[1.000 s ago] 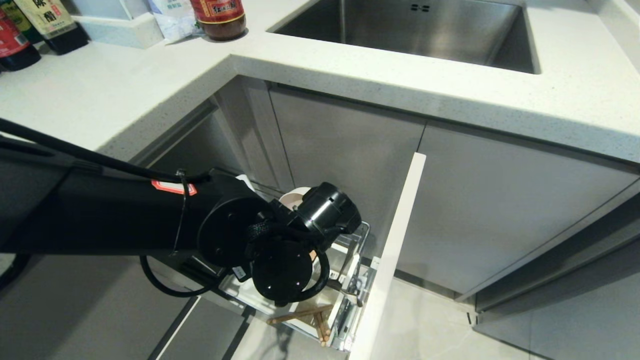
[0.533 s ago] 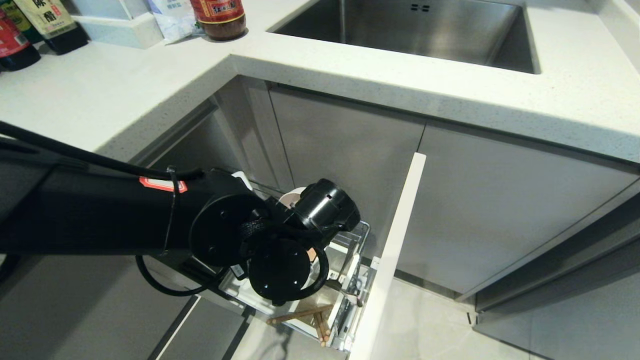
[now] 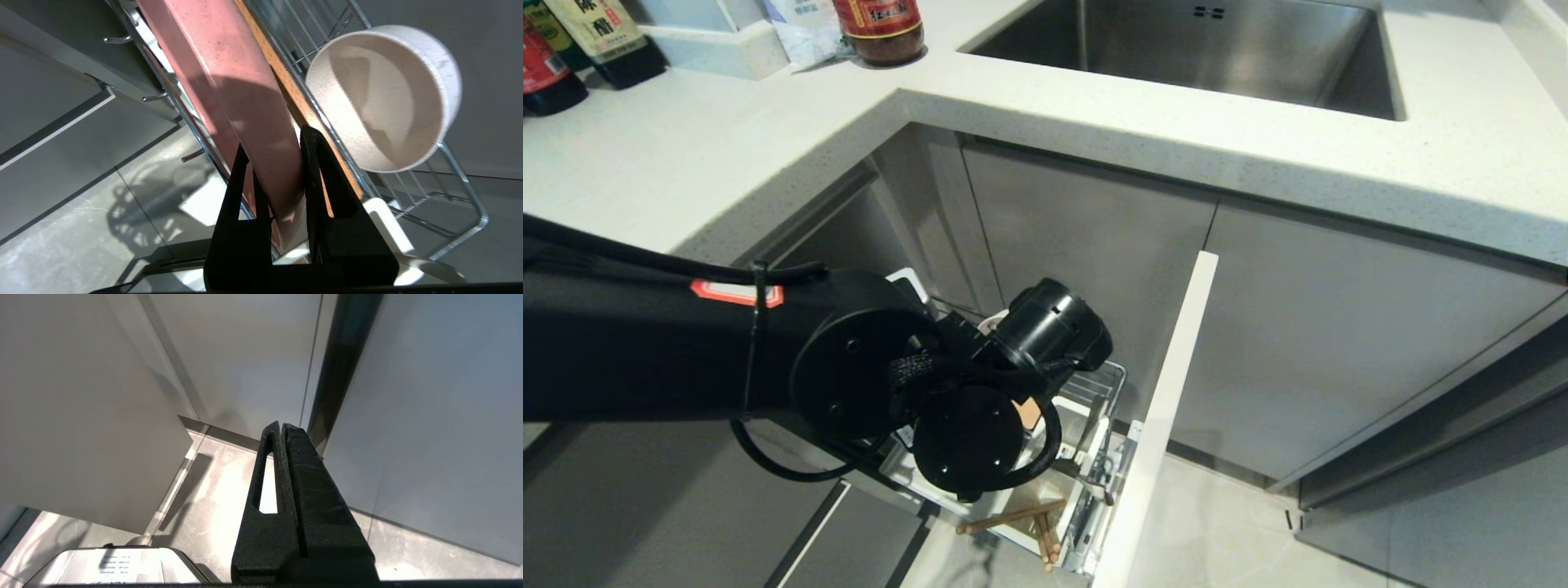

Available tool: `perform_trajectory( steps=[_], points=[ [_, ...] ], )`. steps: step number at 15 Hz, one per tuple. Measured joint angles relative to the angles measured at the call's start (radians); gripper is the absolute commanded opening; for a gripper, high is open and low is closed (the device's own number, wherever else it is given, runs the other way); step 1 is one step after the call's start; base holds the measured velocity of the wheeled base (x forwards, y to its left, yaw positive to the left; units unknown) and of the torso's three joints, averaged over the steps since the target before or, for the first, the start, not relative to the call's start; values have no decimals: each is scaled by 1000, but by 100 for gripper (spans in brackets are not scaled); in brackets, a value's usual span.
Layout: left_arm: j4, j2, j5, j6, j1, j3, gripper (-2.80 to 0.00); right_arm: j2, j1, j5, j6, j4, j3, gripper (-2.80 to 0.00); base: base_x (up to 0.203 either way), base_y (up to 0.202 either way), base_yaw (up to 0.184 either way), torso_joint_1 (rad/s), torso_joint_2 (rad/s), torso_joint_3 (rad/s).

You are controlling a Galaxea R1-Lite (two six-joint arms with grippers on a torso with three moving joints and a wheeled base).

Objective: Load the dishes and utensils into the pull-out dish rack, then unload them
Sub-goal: Take the plate out of the cupboard

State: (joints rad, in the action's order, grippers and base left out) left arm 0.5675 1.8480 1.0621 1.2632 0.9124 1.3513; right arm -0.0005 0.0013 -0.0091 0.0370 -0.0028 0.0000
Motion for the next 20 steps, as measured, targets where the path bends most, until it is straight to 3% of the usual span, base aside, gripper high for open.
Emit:
perform_trajectory(
  steps=[5, 10, 13, 16, 20],
  points=[
    [8, -124, -2, -54, 46, 6, -280, 0, 0, 0, 0, 0, 0, -280, 0, 0, 0, 0, 0, 0],
    [-85, -293, -47, -195, 101, 10, -280, 0, 0, 0, 0, 0, 0, -280, 0, 0, 0, 0, 0, 0],
    [-111, -414, -168, -276, 135, 7, -280, 0, 0, 0, 0, 0, 0, -280, 0, 0, 0, 0, 0, 0],
    [-148, -556, -352, -375, 145, 1, -280, 0, 0, 0, 0, 0, 0, -280, 0, 0, 0, 0, 0, 0],
    [-221, -758, -568, -579, 135, -29, -280, 0, 0, 0, 0, 0, 0, -280, 0, 0, 0, 0, 0, 0]
  ],
)
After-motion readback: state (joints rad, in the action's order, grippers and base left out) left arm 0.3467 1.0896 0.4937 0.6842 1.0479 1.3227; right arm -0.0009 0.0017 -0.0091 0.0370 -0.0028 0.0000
